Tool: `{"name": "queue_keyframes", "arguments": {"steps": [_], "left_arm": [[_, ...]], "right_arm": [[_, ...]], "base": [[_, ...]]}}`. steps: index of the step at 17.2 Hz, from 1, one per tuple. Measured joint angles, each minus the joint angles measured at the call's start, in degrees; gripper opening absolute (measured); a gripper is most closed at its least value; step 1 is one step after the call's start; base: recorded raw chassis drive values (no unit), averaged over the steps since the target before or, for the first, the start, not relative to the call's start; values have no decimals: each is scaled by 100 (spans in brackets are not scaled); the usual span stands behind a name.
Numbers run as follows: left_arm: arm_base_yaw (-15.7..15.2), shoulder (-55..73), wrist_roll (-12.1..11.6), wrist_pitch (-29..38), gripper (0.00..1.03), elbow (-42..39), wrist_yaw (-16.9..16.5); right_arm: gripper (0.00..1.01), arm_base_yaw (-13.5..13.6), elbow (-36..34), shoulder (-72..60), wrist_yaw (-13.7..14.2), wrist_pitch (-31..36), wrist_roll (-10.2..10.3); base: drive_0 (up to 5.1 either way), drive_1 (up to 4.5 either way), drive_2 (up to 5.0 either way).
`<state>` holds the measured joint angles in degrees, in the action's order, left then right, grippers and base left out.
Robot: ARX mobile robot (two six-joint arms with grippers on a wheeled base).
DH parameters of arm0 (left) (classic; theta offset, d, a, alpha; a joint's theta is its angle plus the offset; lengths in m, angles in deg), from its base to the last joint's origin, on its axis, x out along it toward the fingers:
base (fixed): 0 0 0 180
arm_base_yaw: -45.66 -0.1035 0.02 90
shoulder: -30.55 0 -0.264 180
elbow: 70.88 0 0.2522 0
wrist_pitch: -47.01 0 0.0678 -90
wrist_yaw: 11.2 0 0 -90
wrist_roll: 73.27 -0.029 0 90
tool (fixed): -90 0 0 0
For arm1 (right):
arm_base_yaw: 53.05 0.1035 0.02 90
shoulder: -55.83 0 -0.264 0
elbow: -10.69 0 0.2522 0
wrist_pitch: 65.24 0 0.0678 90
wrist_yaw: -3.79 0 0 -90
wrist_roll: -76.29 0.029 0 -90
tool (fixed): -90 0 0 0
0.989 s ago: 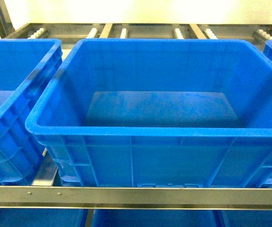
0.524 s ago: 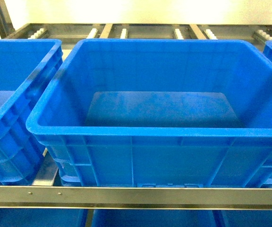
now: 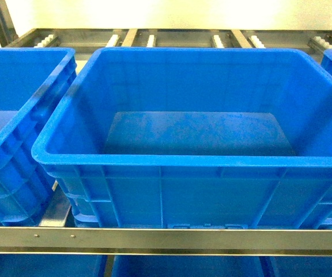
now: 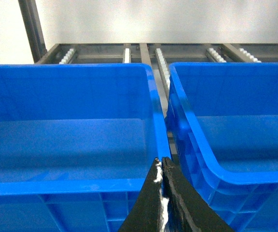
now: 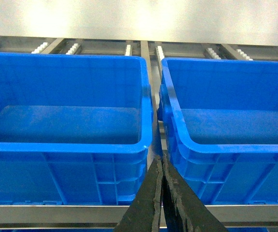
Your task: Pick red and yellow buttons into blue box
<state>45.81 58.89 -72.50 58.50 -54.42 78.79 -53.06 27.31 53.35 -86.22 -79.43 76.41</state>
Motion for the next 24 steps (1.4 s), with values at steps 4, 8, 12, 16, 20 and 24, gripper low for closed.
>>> {"name": "queue_keyframes", "arguments": {"steps": [4,8,12,16,20,24], "left_arm": [[-2,-535,0,-271,2,-190,4],[-2,-1169,-2,-868,2,-190,2],[-2,-1635,0,-1322,2,-190,2],[-2,-2494,0,-2520,2,-186,-2],[-2,-2776,-4,-2529,2,-186,4],[-2,-2776,-4,-2549,2,-186,2]], "right_arm": [[2,0,-214,225,-2,33,0],[2,0,-214,225,-2,15,0],[2,0,-214,225,-2,13,0],[2,0,-214,225,-2,15,0],[2,0,-214,225,-2,11,0],[2,0,-214,225,-2,15,0]], "base": [[0,0,0],[0,0,0],[0,0,0],[0,0,0],[0,0,0],[0,0,0]]}}
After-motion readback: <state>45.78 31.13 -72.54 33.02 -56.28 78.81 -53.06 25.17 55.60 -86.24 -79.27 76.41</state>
